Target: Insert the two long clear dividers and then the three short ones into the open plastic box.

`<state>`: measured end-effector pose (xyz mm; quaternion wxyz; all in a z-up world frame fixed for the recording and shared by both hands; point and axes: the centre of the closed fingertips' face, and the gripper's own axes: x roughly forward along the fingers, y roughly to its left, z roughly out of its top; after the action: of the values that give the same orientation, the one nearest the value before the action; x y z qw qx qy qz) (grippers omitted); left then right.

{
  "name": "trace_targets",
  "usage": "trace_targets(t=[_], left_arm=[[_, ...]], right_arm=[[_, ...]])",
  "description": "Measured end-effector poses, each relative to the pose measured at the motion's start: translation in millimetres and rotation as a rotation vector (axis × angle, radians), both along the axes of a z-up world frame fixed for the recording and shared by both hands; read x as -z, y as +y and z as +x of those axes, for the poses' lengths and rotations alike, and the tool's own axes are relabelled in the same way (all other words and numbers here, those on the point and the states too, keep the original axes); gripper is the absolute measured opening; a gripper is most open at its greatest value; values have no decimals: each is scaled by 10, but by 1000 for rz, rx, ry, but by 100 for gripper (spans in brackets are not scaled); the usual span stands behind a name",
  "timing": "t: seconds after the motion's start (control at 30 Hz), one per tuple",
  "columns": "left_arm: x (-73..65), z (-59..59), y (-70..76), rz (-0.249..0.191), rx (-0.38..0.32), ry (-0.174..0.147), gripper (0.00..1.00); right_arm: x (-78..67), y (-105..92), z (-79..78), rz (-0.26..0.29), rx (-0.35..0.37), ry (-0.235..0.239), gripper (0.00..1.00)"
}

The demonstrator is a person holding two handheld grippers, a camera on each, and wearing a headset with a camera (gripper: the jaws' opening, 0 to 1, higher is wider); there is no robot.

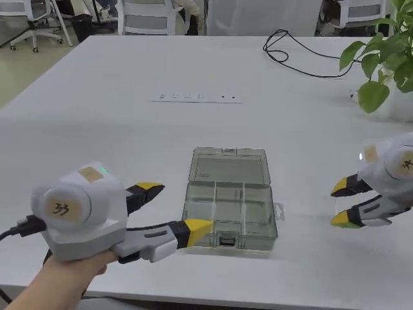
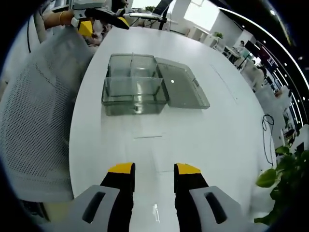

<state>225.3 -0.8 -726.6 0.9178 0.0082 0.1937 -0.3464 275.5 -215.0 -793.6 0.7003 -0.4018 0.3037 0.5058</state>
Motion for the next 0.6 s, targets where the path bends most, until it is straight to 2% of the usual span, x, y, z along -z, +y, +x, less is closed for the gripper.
trace_targets(t=[0.17,0.2,0.6], left_arm=[[-39,20,-62,-99,-16,32,57],[-48,24,-74,-120,-16,38,56],[-103,4,-196,-227,-3,78,42]], right_arm=[[-152,201,14,49,-29,-56,32],[-117,213,40,57,-35,-63,32],[-443,782,-25,159,-122,-145,32]])
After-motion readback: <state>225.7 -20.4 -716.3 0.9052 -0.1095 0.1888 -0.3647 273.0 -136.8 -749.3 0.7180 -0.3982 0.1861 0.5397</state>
